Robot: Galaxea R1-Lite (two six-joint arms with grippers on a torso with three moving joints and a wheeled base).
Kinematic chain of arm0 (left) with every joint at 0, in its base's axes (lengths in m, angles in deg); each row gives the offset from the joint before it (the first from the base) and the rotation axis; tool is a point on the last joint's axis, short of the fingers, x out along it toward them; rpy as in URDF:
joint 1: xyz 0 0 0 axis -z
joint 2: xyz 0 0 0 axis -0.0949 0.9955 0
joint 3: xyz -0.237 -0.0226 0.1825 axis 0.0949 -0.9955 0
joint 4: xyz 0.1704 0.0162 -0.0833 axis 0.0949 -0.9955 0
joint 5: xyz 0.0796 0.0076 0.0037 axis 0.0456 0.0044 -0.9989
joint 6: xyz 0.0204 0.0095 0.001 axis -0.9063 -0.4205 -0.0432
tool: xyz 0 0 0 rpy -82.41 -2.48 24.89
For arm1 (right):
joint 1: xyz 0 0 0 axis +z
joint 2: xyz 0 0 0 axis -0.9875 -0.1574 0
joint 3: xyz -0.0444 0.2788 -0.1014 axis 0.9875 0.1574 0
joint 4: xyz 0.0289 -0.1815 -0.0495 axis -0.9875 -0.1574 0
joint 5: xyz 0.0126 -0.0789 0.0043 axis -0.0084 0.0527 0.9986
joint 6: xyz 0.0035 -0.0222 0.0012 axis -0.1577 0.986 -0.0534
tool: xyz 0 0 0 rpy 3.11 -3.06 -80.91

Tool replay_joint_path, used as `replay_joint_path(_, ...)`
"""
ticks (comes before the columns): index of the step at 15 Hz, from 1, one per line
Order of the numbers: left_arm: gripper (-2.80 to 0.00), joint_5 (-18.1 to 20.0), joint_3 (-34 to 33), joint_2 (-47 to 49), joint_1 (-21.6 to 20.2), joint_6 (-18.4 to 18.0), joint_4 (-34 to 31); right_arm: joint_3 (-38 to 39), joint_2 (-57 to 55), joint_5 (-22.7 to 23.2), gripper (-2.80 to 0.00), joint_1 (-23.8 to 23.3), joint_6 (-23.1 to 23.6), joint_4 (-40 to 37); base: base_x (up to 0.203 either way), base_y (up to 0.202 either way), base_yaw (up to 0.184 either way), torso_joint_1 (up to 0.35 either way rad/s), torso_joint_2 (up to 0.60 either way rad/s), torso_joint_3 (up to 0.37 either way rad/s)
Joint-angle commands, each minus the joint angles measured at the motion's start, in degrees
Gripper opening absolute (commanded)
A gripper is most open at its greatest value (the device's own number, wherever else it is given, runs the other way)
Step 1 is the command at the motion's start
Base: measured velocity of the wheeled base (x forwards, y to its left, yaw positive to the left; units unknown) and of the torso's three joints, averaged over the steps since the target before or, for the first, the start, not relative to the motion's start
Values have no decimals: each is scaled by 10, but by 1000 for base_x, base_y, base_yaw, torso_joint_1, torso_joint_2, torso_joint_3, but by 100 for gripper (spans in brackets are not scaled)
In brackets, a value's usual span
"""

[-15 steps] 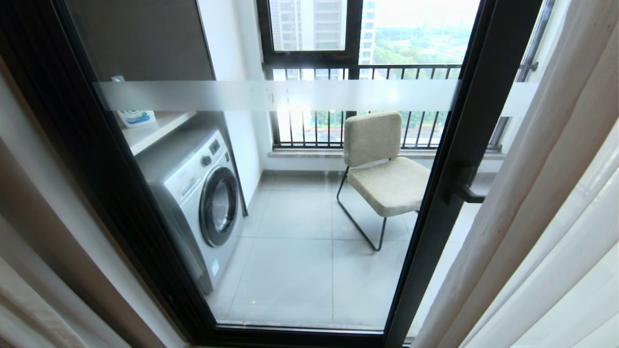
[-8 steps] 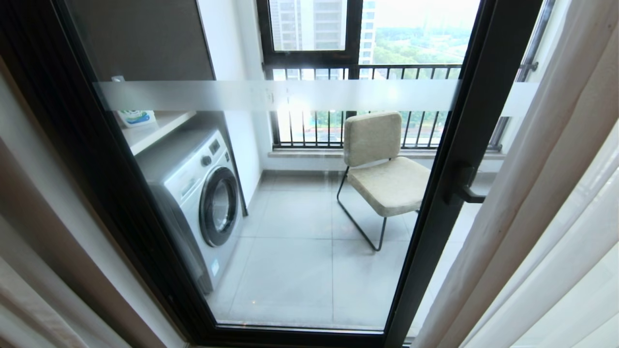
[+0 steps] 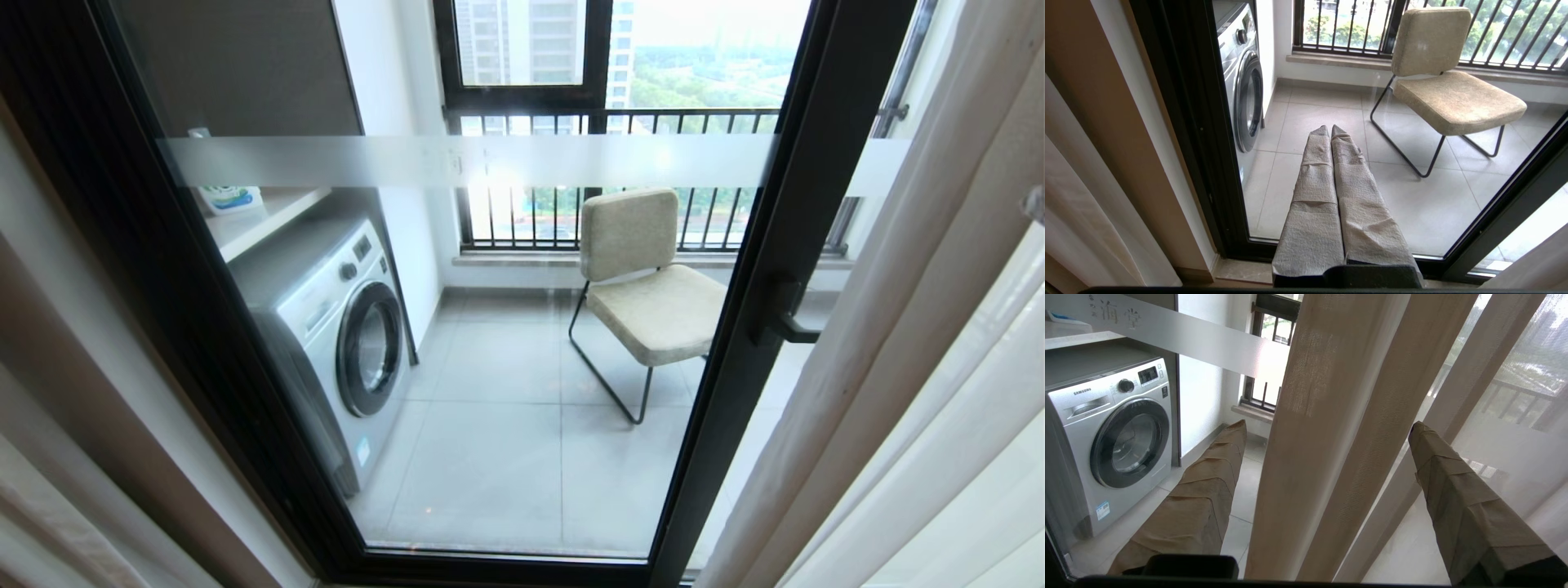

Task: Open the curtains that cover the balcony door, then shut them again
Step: Pull the inner curtains open on both sides

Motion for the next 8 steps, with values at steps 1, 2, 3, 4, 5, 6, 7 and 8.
replay_joint_path(1,-280,0,0,0,0,0,0,-30,-87,0,0,-17,1,42,0,0,0,0,0,0)
replay_joint_path(2,-280,0,0,0,0,0,0,-45,-107,0,0,-34,2,60,0,0,0,0,0,0)
replay_joint_path(3,-280,0,0,0,0,0,0,-63,-125,0,0,-55,2,71,0,0,0,0,0,0)
replay_joint_path(4,-280,0,0,0,0,0,0,-83,-144,0,0,-73,1,77,0,0,0,0,0,0)
replay_joint_path(5,-280,0,0,0,0,0,0,-99,-159,0,0,-82,1,79,0,0,0,0,0,0)
replay_joint_path(6,-280,0,0,0,0,0,0,-119,-175,1,0,-87,-1,80,0,0,0,0,0,0)
replay_joint_path(7,-280,0,0,0,0,0,0,-136,-190,1,0,-88,-2,81,0,0,0,0,0,0)
replay_joint_path(8,-280,0,0,0,0,0,0,-152,-205,2,0,-88,-3,81,0,0,0,0,0,0)
